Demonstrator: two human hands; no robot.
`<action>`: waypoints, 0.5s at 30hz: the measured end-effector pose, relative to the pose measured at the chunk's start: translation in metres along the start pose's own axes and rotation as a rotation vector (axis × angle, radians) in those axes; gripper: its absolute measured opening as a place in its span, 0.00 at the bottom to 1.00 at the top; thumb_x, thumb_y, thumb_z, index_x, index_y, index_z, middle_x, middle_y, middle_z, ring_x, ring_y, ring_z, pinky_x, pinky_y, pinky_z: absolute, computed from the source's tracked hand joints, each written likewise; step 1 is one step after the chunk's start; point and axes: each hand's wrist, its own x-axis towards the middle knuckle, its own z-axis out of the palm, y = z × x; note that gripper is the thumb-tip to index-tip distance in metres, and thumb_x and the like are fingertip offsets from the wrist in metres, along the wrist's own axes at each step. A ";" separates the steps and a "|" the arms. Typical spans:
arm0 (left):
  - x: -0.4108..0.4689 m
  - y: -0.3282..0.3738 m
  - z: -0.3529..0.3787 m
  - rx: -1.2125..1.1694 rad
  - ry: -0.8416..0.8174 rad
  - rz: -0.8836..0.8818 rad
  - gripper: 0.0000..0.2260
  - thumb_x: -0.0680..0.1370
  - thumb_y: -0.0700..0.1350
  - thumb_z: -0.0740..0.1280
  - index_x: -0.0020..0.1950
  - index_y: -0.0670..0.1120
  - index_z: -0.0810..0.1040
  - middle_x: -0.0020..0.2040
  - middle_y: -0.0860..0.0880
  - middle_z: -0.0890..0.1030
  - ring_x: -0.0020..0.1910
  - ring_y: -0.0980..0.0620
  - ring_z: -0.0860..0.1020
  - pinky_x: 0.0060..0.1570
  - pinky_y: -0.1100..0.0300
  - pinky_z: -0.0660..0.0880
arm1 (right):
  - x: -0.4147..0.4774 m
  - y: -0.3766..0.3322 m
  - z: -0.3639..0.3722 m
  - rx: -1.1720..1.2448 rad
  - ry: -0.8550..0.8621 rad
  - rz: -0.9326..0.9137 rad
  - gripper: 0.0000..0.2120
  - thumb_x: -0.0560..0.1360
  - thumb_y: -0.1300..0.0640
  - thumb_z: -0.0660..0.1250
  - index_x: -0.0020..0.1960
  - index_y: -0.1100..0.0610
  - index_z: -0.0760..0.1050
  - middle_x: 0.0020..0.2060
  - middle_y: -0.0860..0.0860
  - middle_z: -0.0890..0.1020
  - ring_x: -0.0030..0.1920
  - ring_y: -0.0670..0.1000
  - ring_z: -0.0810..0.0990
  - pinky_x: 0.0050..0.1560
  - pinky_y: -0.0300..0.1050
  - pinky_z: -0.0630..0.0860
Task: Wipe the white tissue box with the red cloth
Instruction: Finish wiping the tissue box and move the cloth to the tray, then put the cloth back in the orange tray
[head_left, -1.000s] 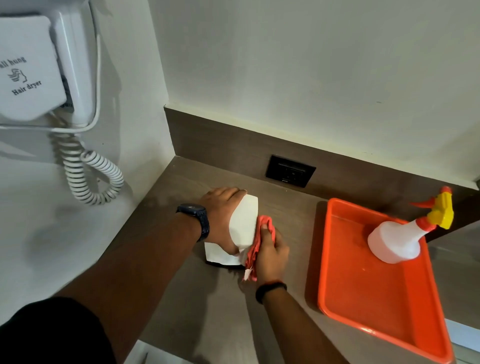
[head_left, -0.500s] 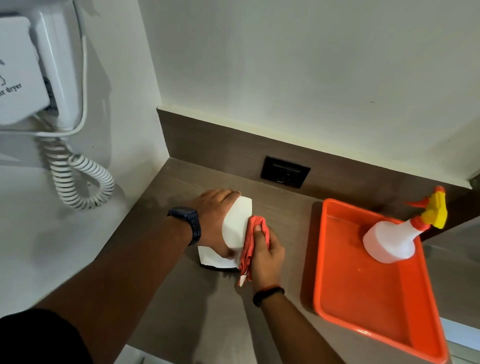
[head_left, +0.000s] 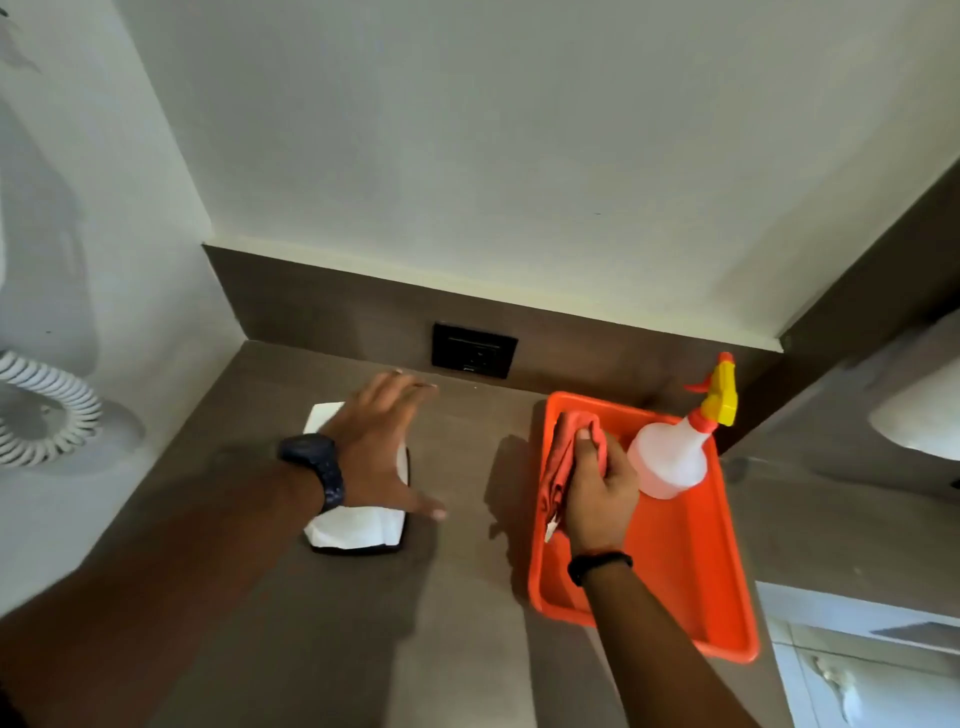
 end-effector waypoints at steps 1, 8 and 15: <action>0.007 0.016 0.007 -0.032 0.018 0.051 0.59 0.50 0.79 0.66 0.73 0.45 0.61 0.71 0.42 0.65 0.71 0.41 0.61 0.70 0.44 0.63 | 0.004 0.005 -0.011 -0.154 -0.021 -0.043 0.10 0.79 0.56 0.64 0.53 0.60 0.82 0.43 0.54 0.84 0.44 0.50 0.78 0.51 0.49 0.75; 0.046 0.111 0.081 0.006 -0.280 0.166 0.59 0.56 0.75 0.70 0.76 0.46 0.49 0.77 0.45 0.51 0.76 0.46 0.49 0.74 0.49 0.50 | 0.020 0.053 -0.064 -1.033 -0.359 -0.230 0.21 0.74 0.46 0.57 0.57 0.54 0.80 0.56 0.55 0.84 0.59 0.62 0.78 0.56 0.59 0.74; 0.052 0.121 0.124 0.043 -0.342 0.203 0.62 0.54 0.76 0.68 0.76 0.47 0.44 0.78 0.46 0.47 0.76 0.47 0.44 0.75 0.50 0.46 | 0.023 0.087 -0.066 -1.276 -0.574 -0.148 0.24 0.78 0.40 0.55 0.71 0.46 0.67 0.74 0.50 0.70 0.75 0.56 0.63 0.70 0.60 0.63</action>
